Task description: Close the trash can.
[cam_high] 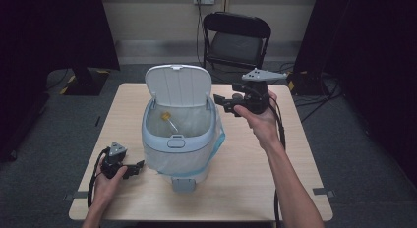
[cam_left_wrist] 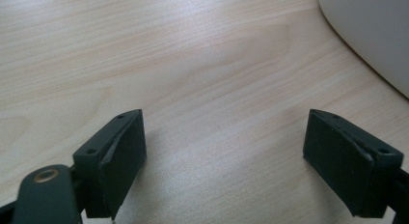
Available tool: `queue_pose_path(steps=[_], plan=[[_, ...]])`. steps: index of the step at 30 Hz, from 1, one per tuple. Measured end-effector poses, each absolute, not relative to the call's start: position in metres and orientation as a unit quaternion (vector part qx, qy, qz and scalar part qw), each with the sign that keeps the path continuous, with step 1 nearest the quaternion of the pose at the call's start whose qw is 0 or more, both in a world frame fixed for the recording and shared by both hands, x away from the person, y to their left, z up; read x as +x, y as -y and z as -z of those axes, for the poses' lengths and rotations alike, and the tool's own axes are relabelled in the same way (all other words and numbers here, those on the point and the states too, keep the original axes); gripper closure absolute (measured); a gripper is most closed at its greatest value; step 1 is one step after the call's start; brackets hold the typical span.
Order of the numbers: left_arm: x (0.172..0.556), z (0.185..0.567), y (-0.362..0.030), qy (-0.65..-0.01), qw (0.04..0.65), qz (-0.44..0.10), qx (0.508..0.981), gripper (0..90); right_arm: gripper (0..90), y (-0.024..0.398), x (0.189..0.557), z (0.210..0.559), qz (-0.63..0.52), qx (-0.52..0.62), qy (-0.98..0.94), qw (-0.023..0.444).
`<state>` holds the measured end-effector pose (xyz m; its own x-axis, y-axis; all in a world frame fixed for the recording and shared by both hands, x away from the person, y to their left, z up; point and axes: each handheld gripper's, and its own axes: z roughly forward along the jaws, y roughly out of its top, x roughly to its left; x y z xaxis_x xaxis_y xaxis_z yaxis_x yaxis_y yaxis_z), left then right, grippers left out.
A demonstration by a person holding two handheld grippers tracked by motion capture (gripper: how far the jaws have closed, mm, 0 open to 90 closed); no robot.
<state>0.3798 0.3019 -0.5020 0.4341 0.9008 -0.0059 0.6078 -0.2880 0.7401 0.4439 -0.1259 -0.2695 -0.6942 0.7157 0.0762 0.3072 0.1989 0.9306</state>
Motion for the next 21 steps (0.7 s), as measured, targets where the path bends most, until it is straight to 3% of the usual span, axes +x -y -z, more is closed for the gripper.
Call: queue_pose_path(steps=[16,21], plan=[[0.38,0.502,-0.302,-0.487,0.344,-0.213,0.774,14.6,19.3,0.12,0.479,0.267,-0.516,0.371,-0.743,0.211],[0.38,0.502,-0.302,-0.487,0.344,-0.213,0.774,14.6,18.1,0.116,0.487,0.268,-0.536,0.369,-0.735,0.191]])
